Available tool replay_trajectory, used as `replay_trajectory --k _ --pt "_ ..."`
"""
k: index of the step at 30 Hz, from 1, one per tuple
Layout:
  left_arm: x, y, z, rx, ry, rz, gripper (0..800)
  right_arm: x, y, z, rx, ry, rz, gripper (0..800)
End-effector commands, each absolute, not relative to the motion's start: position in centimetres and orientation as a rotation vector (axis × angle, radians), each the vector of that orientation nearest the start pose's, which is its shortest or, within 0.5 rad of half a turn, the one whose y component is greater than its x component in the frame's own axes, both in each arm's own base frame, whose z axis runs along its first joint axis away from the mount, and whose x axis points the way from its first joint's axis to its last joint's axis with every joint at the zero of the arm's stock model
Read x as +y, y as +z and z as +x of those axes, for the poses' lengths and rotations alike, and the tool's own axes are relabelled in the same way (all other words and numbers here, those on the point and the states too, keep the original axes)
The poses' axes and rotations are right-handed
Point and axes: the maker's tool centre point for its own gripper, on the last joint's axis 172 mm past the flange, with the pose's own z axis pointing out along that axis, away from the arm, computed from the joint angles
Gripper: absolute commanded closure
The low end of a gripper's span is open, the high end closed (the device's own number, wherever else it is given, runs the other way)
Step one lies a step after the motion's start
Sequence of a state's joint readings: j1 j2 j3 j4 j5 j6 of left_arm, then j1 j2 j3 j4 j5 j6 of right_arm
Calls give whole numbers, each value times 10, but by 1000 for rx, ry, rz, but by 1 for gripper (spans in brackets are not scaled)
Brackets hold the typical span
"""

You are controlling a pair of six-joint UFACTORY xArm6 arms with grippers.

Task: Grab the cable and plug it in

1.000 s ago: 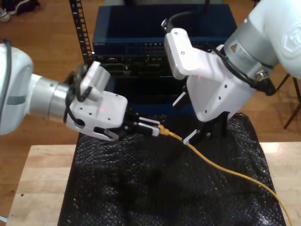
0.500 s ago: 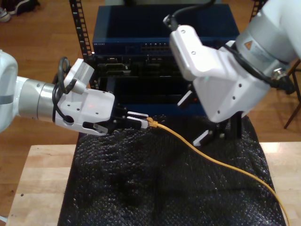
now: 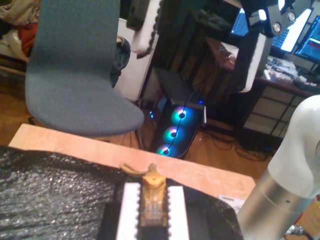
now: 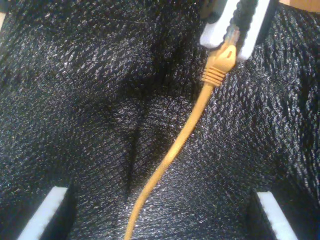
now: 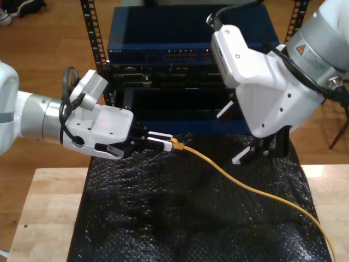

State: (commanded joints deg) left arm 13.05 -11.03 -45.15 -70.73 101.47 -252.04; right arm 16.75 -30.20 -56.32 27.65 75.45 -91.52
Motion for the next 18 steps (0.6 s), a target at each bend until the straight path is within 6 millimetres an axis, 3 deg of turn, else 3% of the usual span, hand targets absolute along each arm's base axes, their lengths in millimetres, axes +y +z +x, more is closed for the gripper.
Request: replay_trajectory --k 9,18 --pt "-185 363 345 -999 827 1279 786 218 390 334 2561 907 1897 23" --pt "-186 362 335 -948 782 1221 779 252 401 327 2594 1010 1715 44"
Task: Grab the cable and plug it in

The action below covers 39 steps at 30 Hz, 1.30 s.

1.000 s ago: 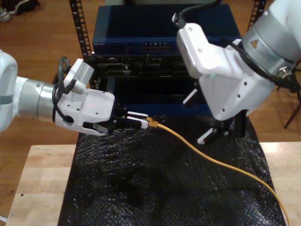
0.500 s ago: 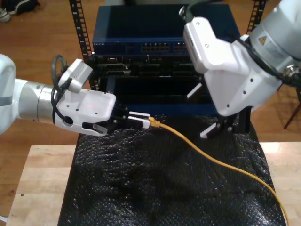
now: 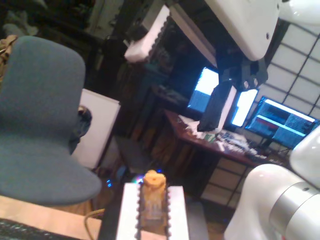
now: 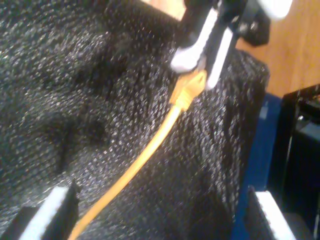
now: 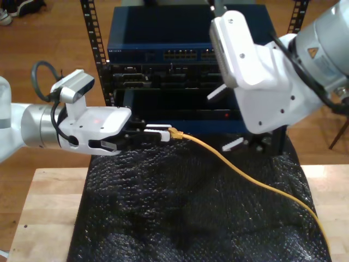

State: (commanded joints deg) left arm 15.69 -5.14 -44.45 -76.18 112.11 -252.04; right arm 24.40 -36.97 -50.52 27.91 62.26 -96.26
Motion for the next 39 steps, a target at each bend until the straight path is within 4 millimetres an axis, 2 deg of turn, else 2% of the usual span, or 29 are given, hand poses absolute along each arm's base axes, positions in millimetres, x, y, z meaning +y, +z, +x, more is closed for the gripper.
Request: replay_trajectory --k 4,8,20,22,25,28,39 --pt "-187 369 337 -921 797 1190 779 265 404 322 2583 1079 1627 97" --pt "-188 379 335 -878 813 1141 779 274 406 318 2587 1105 1589 97" --pt "-186 384 321 -791 745 1034 780 280 405 317 2582 1129 1559 90" --pt "-185 386 319 -776 727 1017 780 285 410 316 2574 1160 1523 90" --pt "-184 387 319 -769 724 1011 780 287 407 322 2559 1180 1458 90" --pt "-183 390 321 -762 736 1005 780 291 413 323 2532 1223 1415 85" --pt "-178 397 325 -739 750 975 780 295 415 327 2465 1292 1383 74"
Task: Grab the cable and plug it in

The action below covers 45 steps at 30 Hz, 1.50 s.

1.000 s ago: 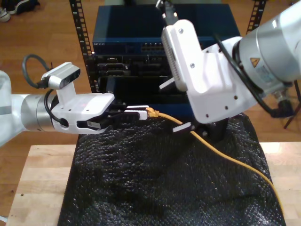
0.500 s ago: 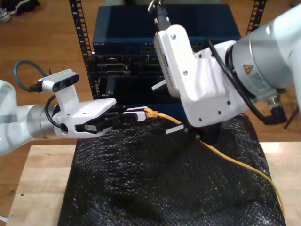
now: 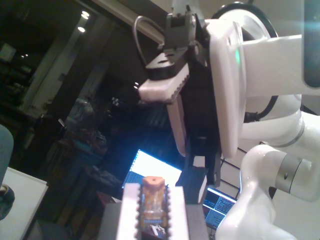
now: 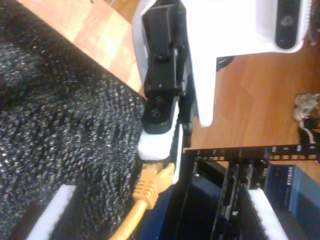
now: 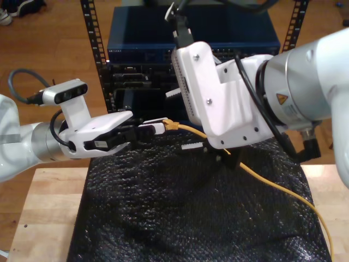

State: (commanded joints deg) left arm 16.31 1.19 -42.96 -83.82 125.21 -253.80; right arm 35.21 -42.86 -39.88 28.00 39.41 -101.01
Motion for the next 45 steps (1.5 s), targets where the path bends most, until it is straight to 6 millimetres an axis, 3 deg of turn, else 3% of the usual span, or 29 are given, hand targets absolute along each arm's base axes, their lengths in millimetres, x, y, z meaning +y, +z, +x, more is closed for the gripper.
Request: replay_trajectory --k 6,16,28,43,45 --pt "-163 405 338 -663 767 959 780 303 418 319 2484 1304 1352 77" --pt "-161 415 328 -666 749 907 780 306 424 318 2474 1328 1336 87" --pt "-163 418 321 -663 727 880 779 313 438 313 2456 1380 1290 203" --pt "-163 423 314 -668 711 849 777 313 438 312 2455 1382 1289 364" --pt "-164 423 314 -669 708 849 776 313 438 312 2455 1382 1289 431"
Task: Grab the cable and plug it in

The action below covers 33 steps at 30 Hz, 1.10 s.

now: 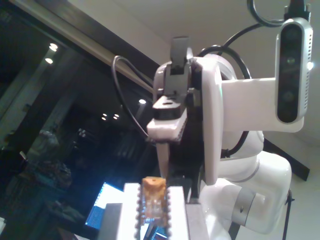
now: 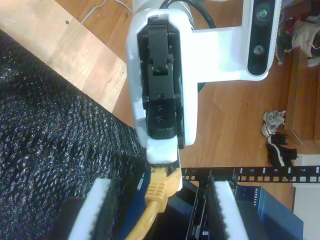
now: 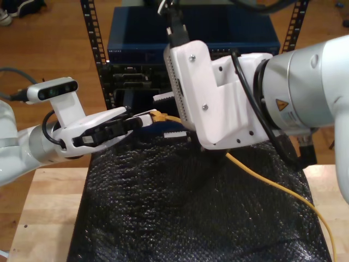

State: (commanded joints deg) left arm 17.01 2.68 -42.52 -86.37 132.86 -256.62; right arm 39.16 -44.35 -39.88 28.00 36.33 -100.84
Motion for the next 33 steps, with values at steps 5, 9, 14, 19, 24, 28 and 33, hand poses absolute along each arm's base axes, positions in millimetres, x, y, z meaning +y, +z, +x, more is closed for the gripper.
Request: replay_trajectory --k 5,9,14,19,24,28,33 --pt "-168 423 311 -668 684 849 776 313 438 312 2455 1382 1289 516" --pt "-168 423 311 -665 676 850 776 313 436 312 2457 1379 1293 512" --pt "-167 426 308 -666 669 832 776 313 436 312 2458 1379 1291 512" --pt "-167 427 308 -668 670 832 771 313 437 312 2456 1381 1292 521" --pt "-167 427 307 -667 669 831 771 313 437 312 2456 1381 1292 563" --pt "-170 427 306 -671 659 827 771 313 437 312 2456 1381 1292 570" --pt "-170 427 306 -672 657 827 770 313 437 312 2456 1381 1292 571"
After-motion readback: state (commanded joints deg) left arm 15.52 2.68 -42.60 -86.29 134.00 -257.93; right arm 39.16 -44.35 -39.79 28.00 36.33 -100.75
